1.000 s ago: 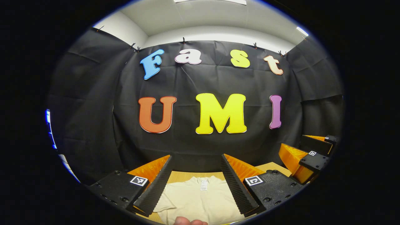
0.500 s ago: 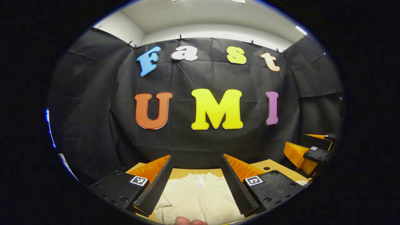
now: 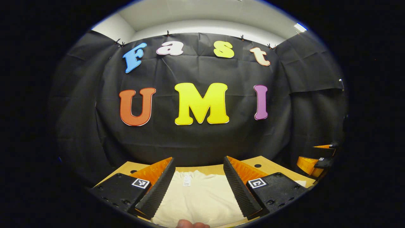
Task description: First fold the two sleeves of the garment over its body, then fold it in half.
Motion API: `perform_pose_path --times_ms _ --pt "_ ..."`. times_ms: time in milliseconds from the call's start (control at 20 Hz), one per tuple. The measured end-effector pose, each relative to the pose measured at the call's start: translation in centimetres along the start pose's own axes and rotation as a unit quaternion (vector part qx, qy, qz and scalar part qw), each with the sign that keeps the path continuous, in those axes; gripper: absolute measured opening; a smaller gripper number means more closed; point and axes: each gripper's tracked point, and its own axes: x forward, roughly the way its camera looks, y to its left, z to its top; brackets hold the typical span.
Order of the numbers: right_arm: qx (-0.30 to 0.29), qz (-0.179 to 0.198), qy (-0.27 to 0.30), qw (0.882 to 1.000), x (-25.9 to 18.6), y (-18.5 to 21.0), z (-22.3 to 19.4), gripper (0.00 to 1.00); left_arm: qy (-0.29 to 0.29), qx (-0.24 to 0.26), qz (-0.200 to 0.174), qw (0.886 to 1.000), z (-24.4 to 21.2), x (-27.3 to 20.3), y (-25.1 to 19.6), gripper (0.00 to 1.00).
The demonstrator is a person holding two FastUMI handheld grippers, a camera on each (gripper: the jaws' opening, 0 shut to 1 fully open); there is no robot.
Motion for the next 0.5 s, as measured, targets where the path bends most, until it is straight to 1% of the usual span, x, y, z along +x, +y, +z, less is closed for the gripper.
perform_pose_path --times_ms 150,200,350,500 --pt "-0.015 -0.026 0.037 0.999 0.2 -5.2 -4.0 0.95 0.013 -0.004 -0.012 1.0 -0.7 0.6 -1.8 0.96" --pt "-0.016 -0.036 0.058 0.998 0.2 -7.1 -5.5 0.95 0.017 -0.005 -0.016 1.0 -1.0 0.7 -2.4 0.96" --pt "-0.005 -0.059 0.114 0.992 0.3 -11.8 -10.2 0.95 0.02 0.005 -0.026 0.999 -0.9 1.0 -3.8 0.97" --pt "0.01 -0.064 0.172 0.983 0.7 -14.6 -15.1 0.95 0.029 0.009 -0.035 0.999 -1.4 1.1 -5.0 0.96"
